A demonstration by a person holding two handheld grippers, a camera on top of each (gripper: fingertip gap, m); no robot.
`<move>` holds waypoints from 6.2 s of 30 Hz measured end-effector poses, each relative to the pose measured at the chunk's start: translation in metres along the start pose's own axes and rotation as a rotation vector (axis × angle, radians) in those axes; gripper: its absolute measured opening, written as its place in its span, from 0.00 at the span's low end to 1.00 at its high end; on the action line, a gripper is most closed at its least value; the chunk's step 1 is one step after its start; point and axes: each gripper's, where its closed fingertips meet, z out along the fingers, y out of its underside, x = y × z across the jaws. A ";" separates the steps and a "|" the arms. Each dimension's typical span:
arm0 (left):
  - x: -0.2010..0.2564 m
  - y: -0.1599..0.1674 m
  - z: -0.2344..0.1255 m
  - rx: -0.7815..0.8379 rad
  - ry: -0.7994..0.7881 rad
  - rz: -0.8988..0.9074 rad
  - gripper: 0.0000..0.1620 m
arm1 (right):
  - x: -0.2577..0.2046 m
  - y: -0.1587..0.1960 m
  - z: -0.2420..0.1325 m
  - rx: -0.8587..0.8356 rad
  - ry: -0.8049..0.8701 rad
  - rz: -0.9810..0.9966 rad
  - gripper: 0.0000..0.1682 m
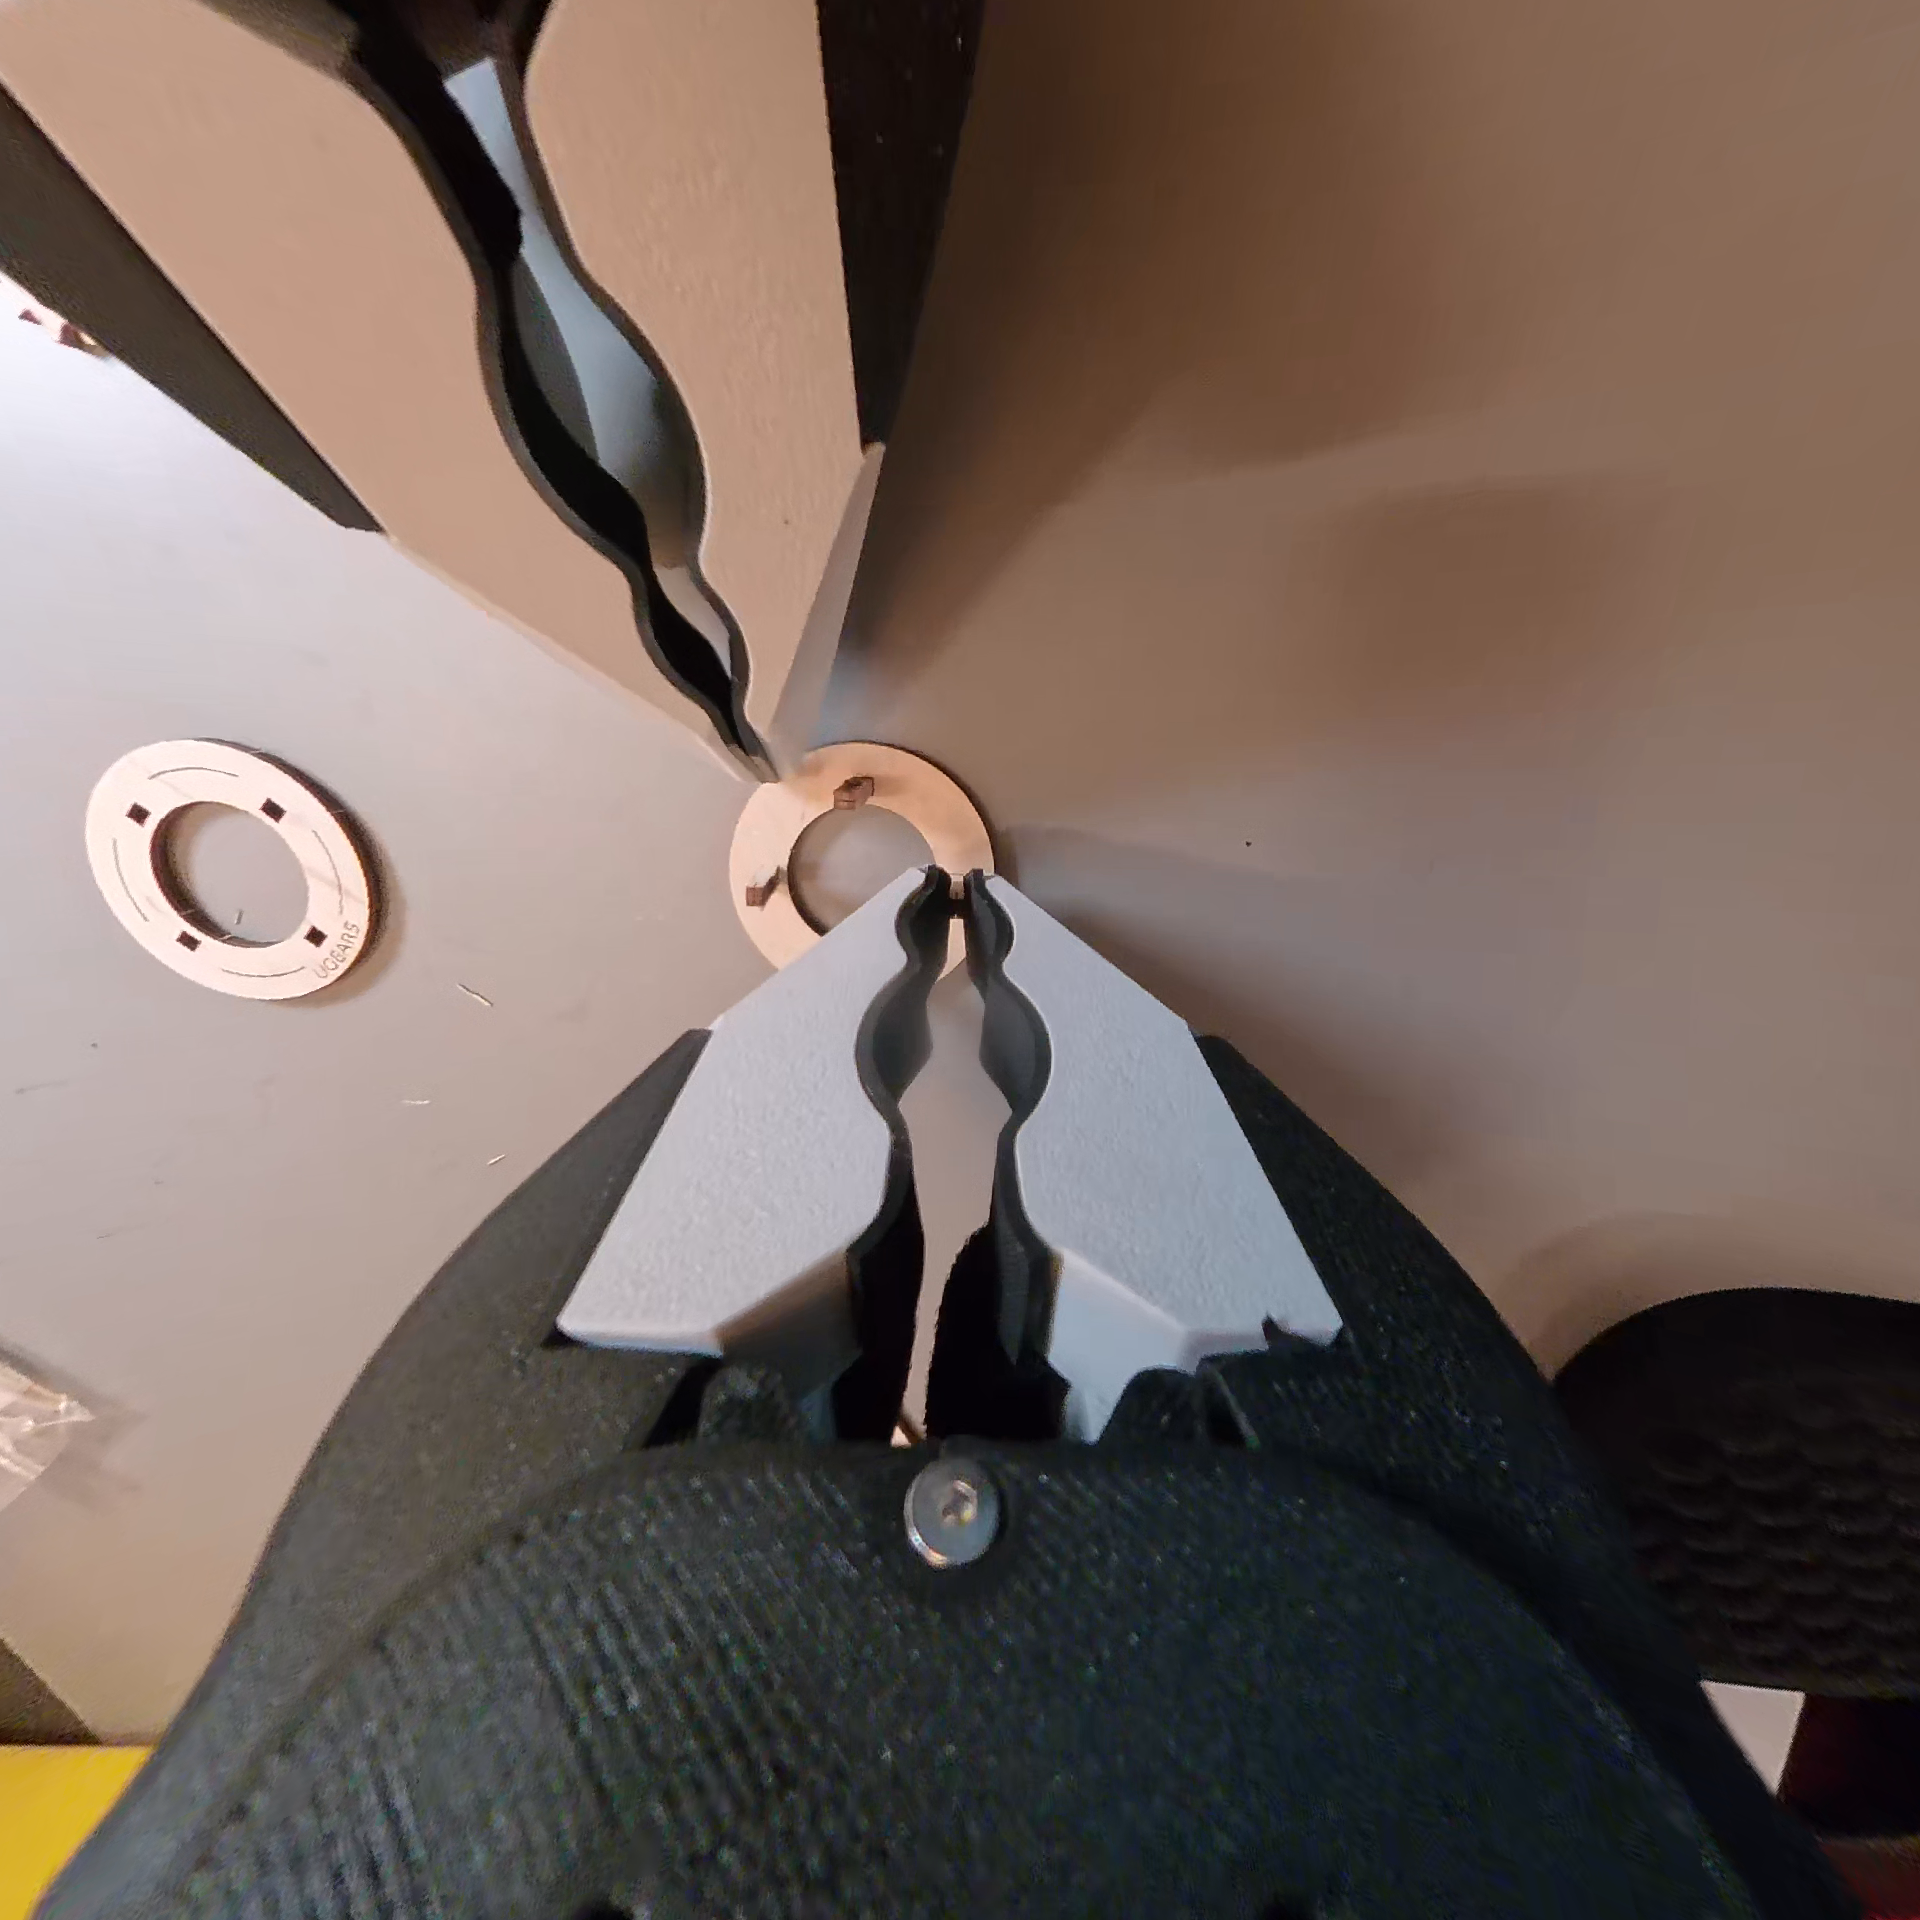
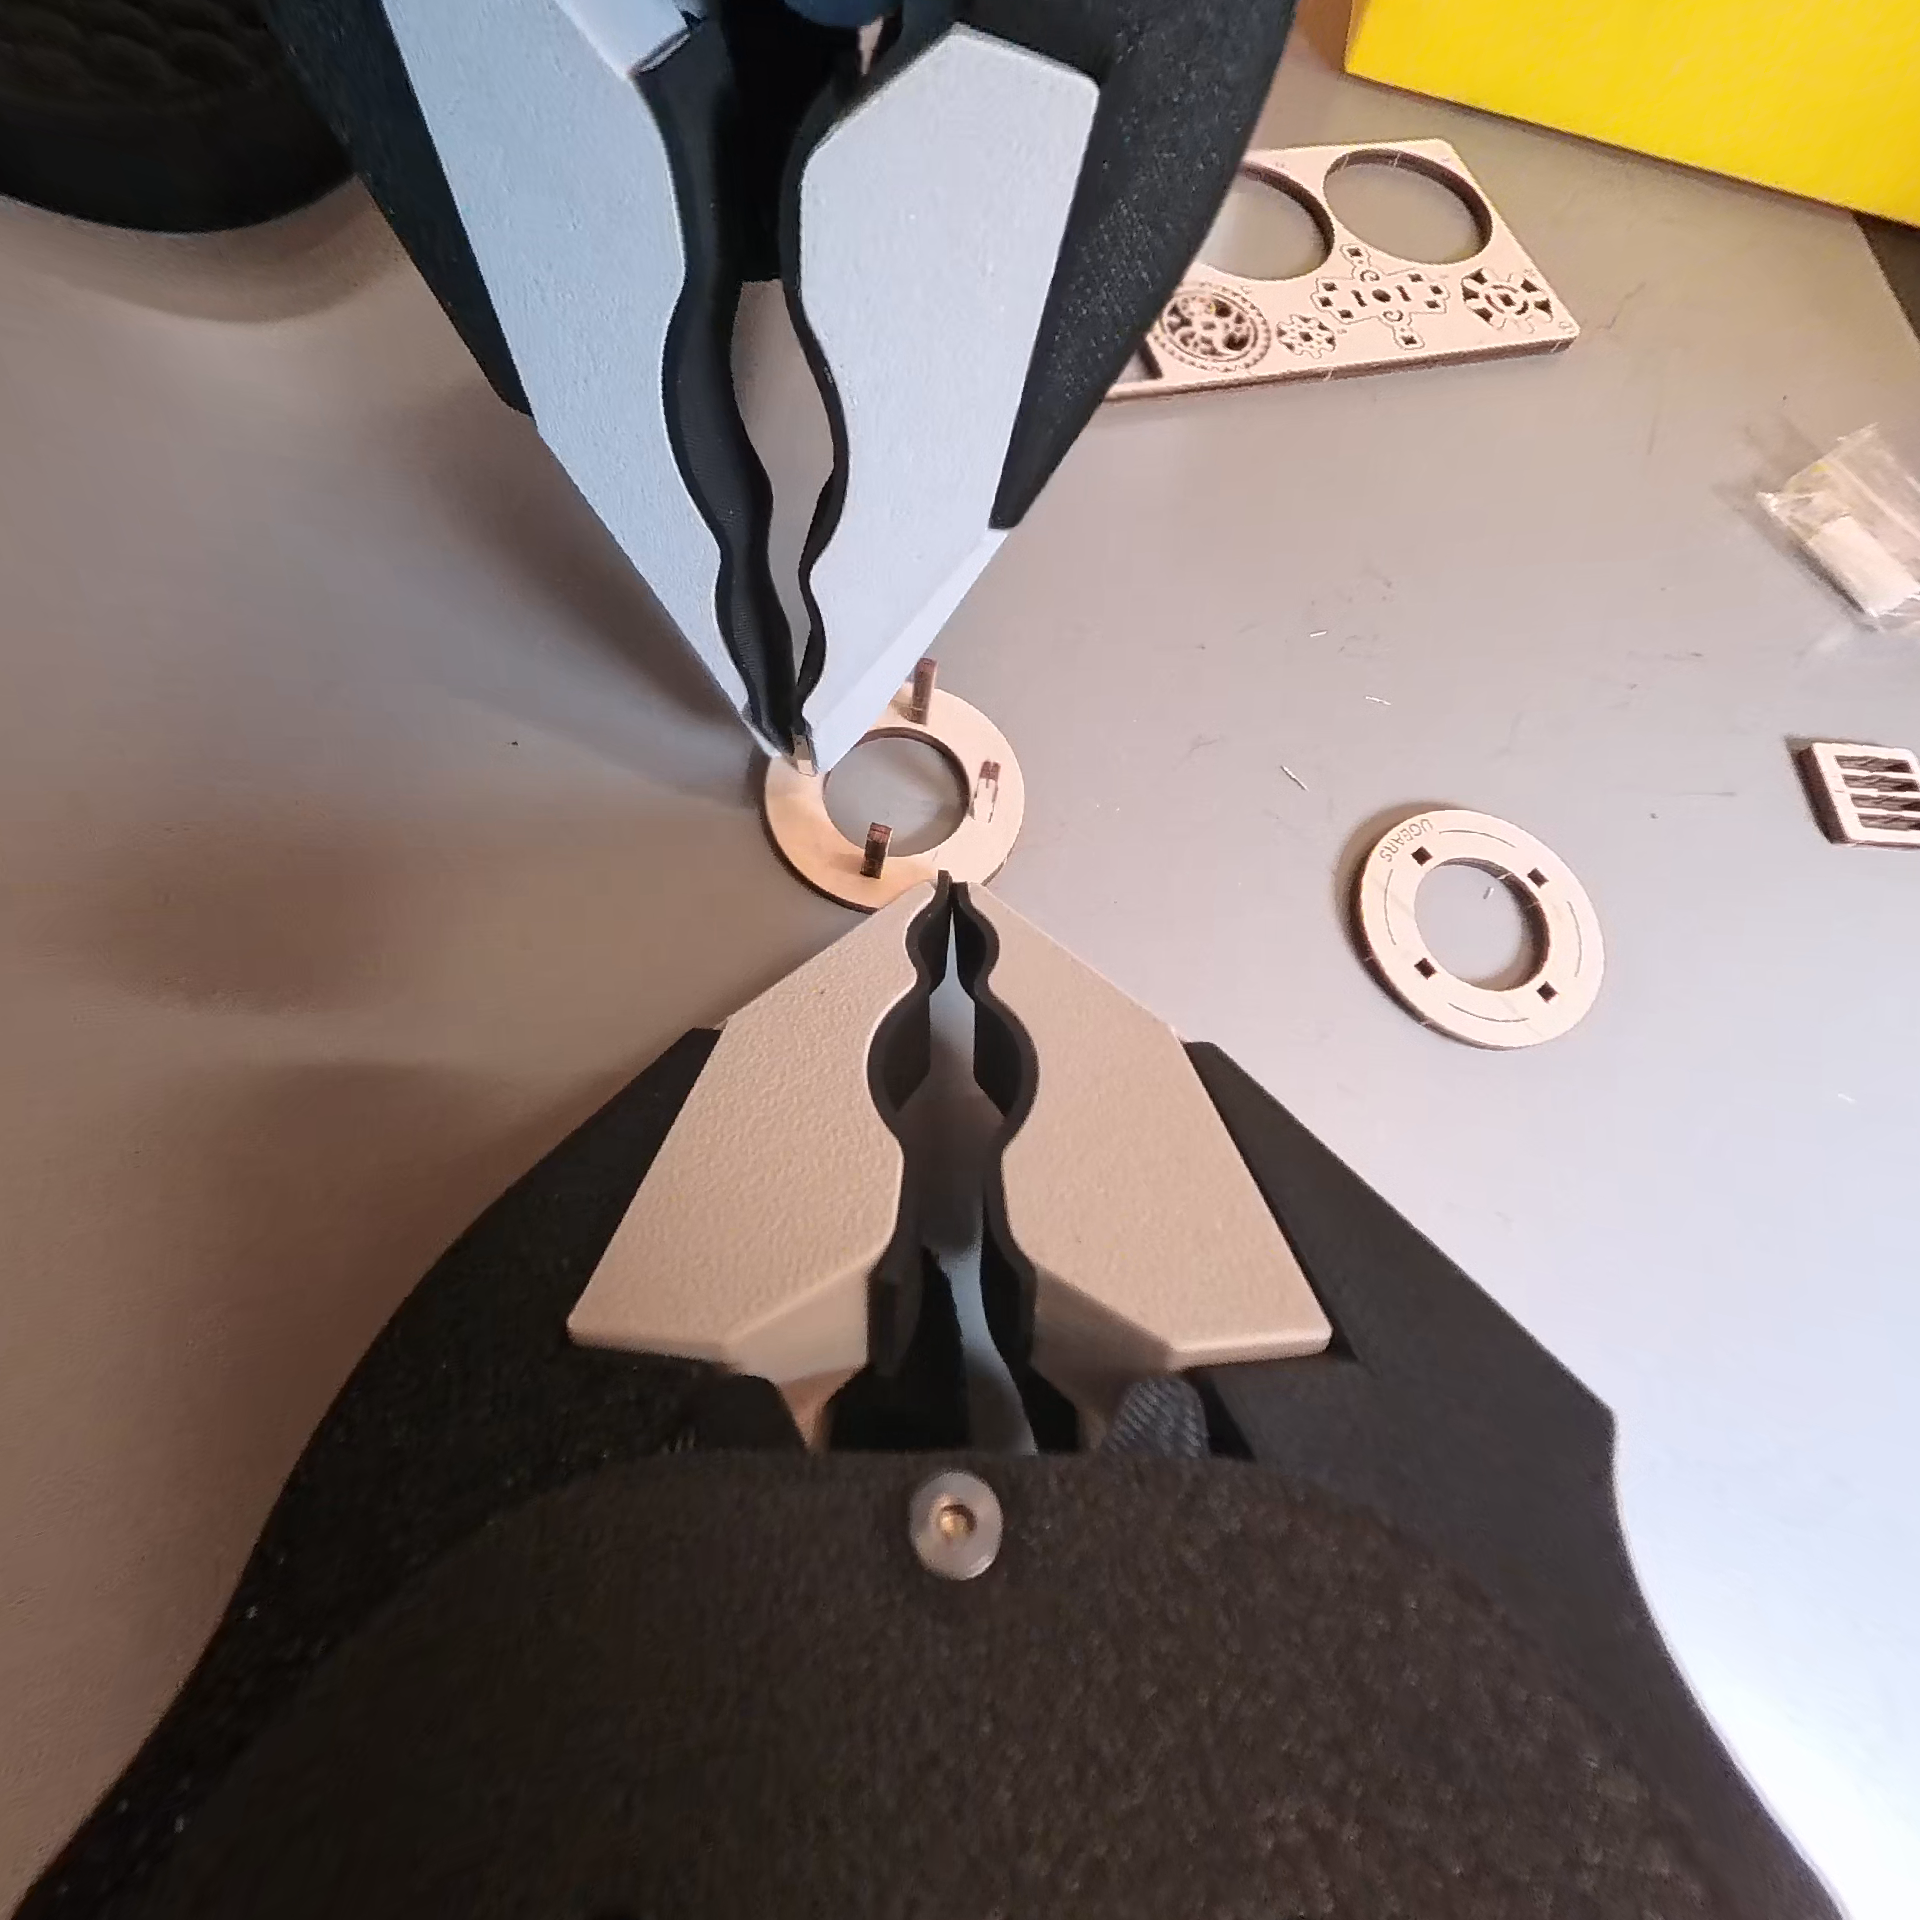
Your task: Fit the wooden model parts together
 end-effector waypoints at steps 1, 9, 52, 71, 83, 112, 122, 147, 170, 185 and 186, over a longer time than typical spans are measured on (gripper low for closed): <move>0.000 0.000 0.000 0.001 -0.001 -0.002 0.02 | 0.000 0.000 0.000 -0.001 0.000 0.000 0.00; 0.002 -0.001 0.007 0.015 0.005 0.009 0.02 | -0.001 0.000 -0.001 0.002 -0.010 -0.005 0.00; -0.005 0.011 0.003 0.542 -0.088 -0.295 0.29 | -0.046 -0.021 -0.005 -0.049 -0.113 -0.080 0.10; -0.003 0.014 0.001 0.608 -0.213 -0.302 0.29 | -0.042 -0.024 0.015 -0.481 -0.098 -0.161 0.01; -0.003 0.014 0.001 0.616 -0.222 -0.289 0.29 | -0.043 -0.025 0.017 -0.586 -0.116 -0.203 0.01; -0.003 0.015 0.001 0.640 -0.205 -0.263 0.29 | -0.042 -0.024 0.021 -0.600 -0.180 -0.172 0.00; -0.005 0.017 0.001 0.642 -0.224 -0.259 0.29 | -0.040 -0.048 0.006 -0.359 -0.126 -0.030 0.11; -0.032 0.021 -0.001 0.646 -0.211 -0.227 0.31 | 0.107 -0.016 -0.040 -0.025 0.380 0.208 0.03; -0.032 0.021 -0.051 0.912 -0.361 -0.632 0.34 | 0.111 0.007 -0.003 -0.285 0.168 0.281 0.38; -0.037 0.034 -0.051 0.929 -0.464 -0.557 0.31 | 0.111 0.013 0.013 -0.353 0.118 0.263 0.34; -0.038 0.035 -0.051 0.929 -0.465 -0.559 0.31 | 0.111 0.014 0.014 -0.357 0.116 0.261 0.34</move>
